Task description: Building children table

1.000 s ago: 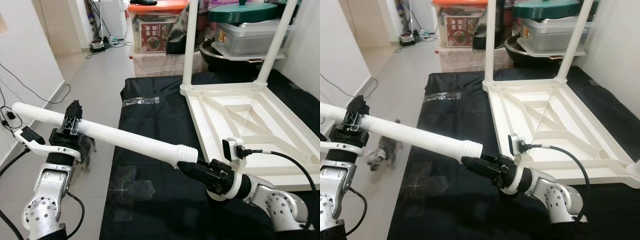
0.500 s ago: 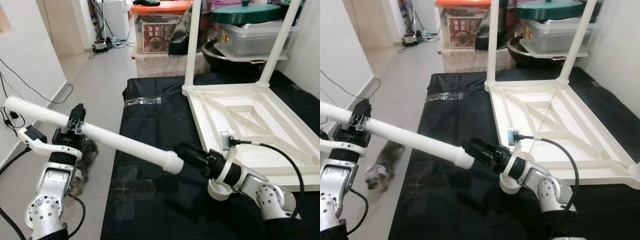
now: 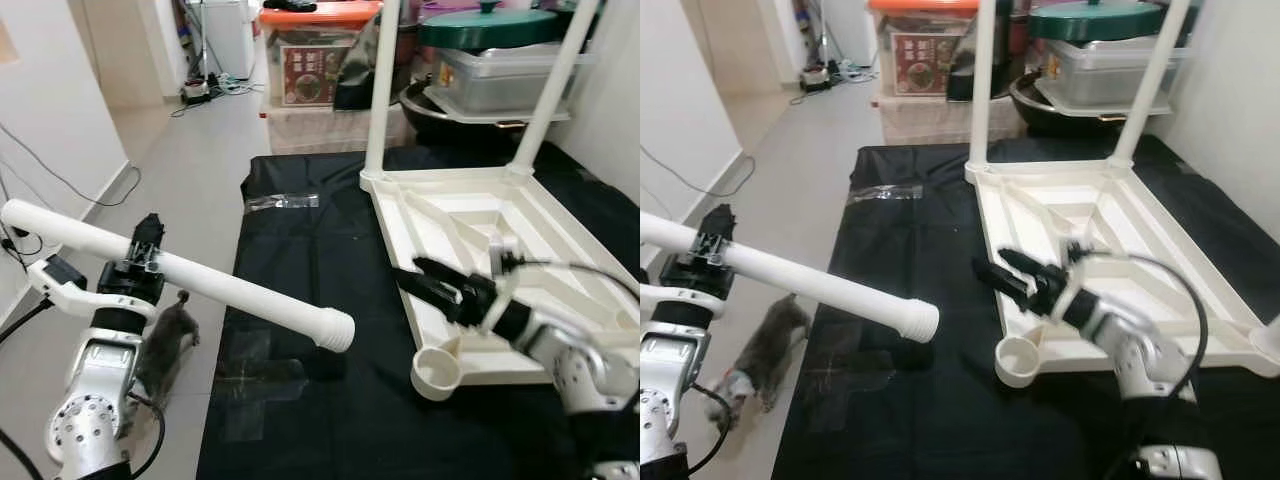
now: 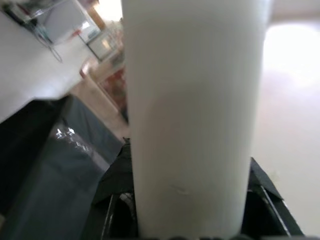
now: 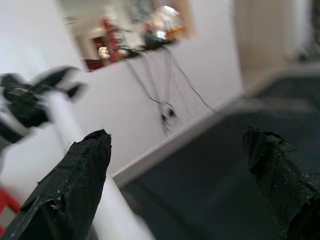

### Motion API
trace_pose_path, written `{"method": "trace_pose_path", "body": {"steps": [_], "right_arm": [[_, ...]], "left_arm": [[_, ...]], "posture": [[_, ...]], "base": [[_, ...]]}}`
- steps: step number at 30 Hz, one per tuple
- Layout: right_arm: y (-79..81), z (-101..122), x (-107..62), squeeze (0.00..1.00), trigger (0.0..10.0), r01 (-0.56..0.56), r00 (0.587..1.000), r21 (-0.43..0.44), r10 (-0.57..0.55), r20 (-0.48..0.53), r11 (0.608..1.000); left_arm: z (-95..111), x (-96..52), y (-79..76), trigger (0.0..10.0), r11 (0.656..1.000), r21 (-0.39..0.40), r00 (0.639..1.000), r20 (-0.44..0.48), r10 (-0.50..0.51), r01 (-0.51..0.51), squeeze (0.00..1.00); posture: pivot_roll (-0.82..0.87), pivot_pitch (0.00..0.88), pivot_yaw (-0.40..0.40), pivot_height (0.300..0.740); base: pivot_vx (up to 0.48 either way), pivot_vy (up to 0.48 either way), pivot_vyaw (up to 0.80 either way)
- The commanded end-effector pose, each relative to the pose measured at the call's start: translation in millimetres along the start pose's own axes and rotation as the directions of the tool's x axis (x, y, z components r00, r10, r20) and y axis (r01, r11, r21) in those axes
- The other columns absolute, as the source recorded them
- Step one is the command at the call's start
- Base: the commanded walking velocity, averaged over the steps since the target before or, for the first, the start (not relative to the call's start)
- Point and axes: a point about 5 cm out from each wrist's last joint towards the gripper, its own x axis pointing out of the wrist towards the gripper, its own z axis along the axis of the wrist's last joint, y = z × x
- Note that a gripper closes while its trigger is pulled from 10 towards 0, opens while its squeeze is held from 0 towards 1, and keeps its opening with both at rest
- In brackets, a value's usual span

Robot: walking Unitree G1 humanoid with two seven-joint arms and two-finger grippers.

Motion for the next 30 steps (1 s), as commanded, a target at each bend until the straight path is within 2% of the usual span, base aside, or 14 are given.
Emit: {"method": "trace_pose_path", "body": {"steps": [1,2,3,4,5,6,8,9,11,13,26,27,29,30], "right_arm": [[9.3,5,11.1,1.00,10.0,-0.055,0.998,-0.054,0.054,-0.013,0.997],[21.6,9,29.4,0.80,10.0,-0.123,0.992,-0.119,0.117,-0.051,0.985],[21.6,9,29.4,0.80,10.0,-0.123,0.992,-0.119,0.117,-0.051,0.985],[31.8,6,45.6,0.00,10.0,-0.170,0.983,-0.147,0.157,-0.090,0.974],[38.9,3,55.9,0.00,10.0,-0.201,0.976,-0.165,0.183,-0.117,0.966],[38.9,3,55.9,0.00,10.0,-0.201,0.976,-0.165,0.183,-0.117,0.966],[50.4,-17,74.6,0.00,10.0,-0.264,0.948,-0.188,0.218,-0.232,0.946],[50.4,-17,74.6,0.00,10.0,-0.264,0.948,-0.188,0.218,-0.232,0.946],[54.9,-36,83.0,0.00,10.0,-0.298,0.911,-0.198,0.216,-0.351,0.934],[60.0,-41,92.7,0.00,10.0,-0.318,0.883,-0.185,0.220,-0.414,0.930],[66.6,-44,109.9,0.00,10.0,-0.313,0.846,-0.202,0.175,-0.504,0.928],[70.4,-47,114.2,0.00,10.0,-0.329,0.830,-0.209,0.176,-0.530,0.921],[83.2,-56,120.9,0.00,10.0,-0.401,0.770,-0.199,0.211,-0.602,0.894],[83.2,-56,120.9,0.00,10.0,-0.401,0.770,-0.199,0.211,-0.602,0.894]], "left_arm": [[-3,0.8,-3.8,0.0,0.999,0.023,1.000,-0.016,-0.022,0.023,0.00],[-12,1.9,-10.0,0.0,0.996,0.073,0.997,-0.062,-0.050,0.055,0.00],[-12,1.9,-10.0,0.0,0.996,0.073,0.997,-0.062,-0.050,0.055,0.00],[-19,2.2,-14.6,0.0,0.990,0.112,0.992,-0.102,-0.070,0.081,0.00],[-24,2.2,-17.5,0.0,0.985,0.138,0.988,-0.129,-0.082,0.100,0.00],[-24,2.2,-17.5,0.0,0.985,0.138,0.988,-0.129,-0.082,0.100,0.00],[-33,2.2,-23.4,0.0,0.975,0.173,0.979,-0.172,-0.110,0.140,0.00],[-33,2.2,-23.4,0.0,0.975,0.173,0.979,-0.172,-0.110,0.140,0.00],[-39,2.2,-28.6,0.0,0.963,0.201,0.968,-0.208,-0.137,0.180,0.00],[-46,3.0,-36.1,0.0,0.940,0.250,0.952,-0.256,-0.168,0.233,0.00],[-56,4.1,-41.0,0.0,0.917,0.297,0.937,-0.303,-0.175,0.267,0.00],[-59,4.3,-41.9,0.0,0.912,0.302,0.930,-0.321,-0.177,0.278,0.00],[-66,5.8,-45.8,0.0,0.896,0.313,0.914,-0.354,-0.197,0.314,0.00],[-66,5.8,-45.8,0.0,0.896,0.313,0.914,-0.354,-0.197,0.314,0.00]], "posture": [[-0.04,0.000,0.001,0.740],[-0.04,0.000,-0.006,0.740],[-0.04,0.000,-0.006,0.740],[-0.03,0.000,-0.009,0.740],[-0.03,0.000,-0.010,0.740],[-0.03,0.000,-0.010,0.740],[-0.02,0.000,-0.019,0.740],[-0.02,0.000,-0.019,0.740],[-0.01,0.000,-0.024,0.740],[-0.01,0.000,-0.030,0.740],[-0.01,0.000,-0.025,0.740],[-0.02,0.000,-0.023,0.740],[-0.02,0.000,-0.028,0.740],[-0.02,0.000,-0.028,0.740]], "base": [[0.000,0.000,0.00],[0.000,0.000,0.00],[0.000,0.000,0.00],[0.000,0.000,0.00],[0.000,0.000,0.00],[0.000,0.000,0.00],[0.000,0.000,0.00],[0.000,0.000,0.00],[0.000,0.000,0.00],[0.000,0.000,0.00],[0.000,0.000,0.00],[0.000,0.000,0.00],[0.000,0.000,0.00],[0.000,0.000,0.00]]}}
